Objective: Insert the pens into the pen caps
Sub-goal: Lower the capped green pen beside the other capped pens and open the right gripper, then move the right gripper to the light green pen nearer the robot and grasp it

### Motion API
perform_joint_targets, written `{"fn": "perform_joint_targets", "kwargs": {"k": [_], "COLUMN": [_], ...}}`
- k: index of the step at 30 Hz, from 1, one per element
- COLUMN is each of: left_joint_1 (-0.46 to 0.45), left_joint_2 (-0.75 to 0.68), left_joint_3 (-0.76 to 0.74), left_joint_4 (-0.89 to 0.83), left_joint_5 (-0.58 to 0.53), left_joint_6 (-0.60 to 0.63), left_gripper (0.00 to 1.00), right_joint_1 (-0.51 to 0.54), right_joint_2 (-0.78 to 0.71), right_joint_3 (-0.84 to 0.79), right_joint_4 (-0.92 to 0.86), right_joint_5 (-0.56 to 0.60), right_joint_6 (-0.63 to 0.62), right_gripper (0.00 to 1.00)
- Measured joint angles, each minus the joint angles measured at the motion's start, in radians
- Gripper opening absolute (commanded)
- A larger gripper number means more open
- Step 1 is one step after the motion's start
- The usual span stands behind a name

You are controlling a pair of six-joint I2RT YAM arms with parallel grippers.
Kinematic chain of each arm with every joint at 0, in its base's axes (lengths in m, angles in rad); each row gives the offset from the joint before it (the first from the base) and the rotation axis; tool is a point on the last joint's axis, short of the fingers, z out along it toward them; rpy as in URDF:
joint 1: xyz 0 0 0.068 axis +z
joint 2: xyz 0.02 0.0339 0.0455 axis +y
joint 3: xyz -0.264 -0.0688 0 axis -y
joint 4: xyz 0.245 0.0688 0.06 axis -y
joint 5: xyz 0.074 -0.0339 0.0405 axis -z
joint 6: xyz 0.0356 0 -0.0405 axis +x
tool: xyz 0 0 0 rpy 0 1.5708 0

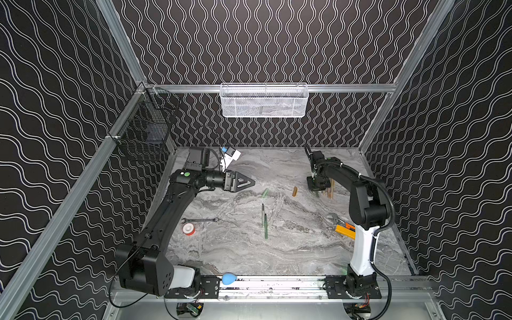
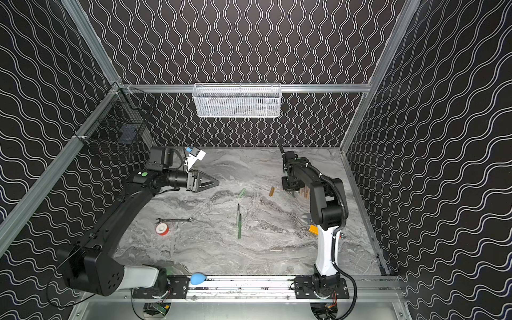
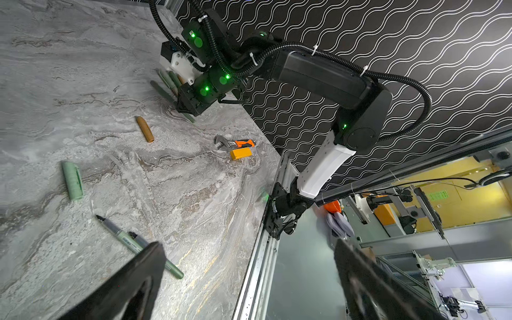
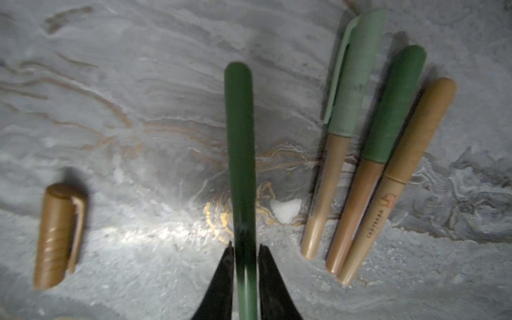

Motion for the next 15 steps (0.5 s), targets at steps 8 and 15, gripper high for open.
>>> {"fn": "perform_joint_targets", "kwargs": {"k": [8,15], "left_joint_1": [0.000,0.002], "left_joint_2": [0.002,0.040], "left_joint_3": [-0.007,0.027], "left_joint_4": [-0.011,-0.028], "left_joint_5": [-0.020,-0.069], "left_joint_6": [0.017,0.027], "left_gripper": [0.99,0.99], "right_joint_1": [0.007,0.134], "right_joint_2": [-0.021,-0.261], "right_joint_3": [0.050,-0.141], "right_joint_4": [-0.040,-0.006], "right_joint_5": [0.016,-0.151], "right_joint_6": [-0.003,-0.026], "right_gripper": [0.44,0.52]}}
